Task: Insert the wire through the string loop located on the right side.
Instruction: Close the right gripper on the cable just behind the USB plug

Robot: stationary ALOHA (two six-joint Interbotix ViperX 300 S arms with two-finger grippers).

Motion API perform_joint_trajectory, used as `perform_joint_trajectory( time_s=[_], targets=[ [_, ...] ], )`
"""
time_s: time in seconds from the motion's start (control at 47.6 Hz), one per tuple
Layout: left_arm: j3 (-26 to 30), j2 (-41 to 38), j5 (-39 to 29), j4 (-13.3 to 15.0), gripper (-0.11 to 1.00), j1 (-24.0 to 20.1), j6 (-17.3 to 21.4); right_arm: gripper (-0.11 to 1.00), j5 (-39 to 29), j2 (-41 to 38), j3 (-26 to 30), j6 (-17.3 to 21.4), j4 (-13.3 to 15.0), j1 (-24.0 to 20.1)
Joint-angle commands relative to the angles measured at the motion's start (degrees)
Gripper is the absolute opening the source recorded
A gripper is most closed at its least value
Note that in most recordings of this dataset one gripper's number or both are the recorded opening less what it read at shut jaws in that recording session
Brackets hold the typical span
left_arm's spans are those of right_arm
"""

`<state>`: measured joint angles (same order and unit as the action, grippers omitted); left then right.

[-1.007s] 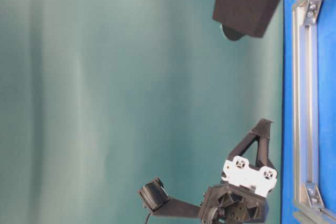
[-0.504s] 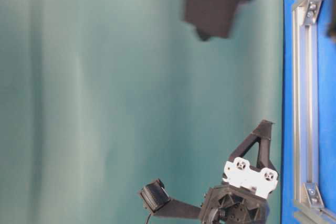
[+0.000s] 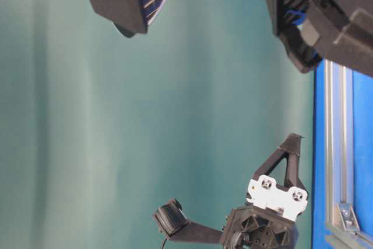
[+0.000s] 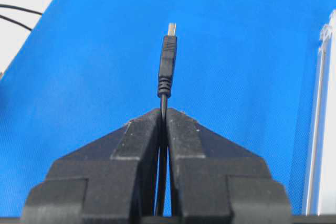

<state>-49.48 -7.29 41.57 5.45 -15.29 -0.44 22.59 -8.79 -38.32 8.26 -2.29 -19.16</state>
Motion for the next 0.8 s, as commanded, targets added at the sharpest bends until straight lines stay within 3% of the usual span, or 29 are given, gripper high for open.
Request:
perform_joint_trajectory(
  time_s=[0.0,0.776],
  targets=[
    [0.4,1.7,0.3,-0.2,0.00,0.2,-0.1,-0.02,-0.2,2.2,1.5,-0.1,0.0,0.1],
    [0.1,1.8,0.3,-0.2,0.00,0.2,-0.1,-0.02,-1.0,2.1,1.4,-0.1,0.1,0.1]
  ],
)
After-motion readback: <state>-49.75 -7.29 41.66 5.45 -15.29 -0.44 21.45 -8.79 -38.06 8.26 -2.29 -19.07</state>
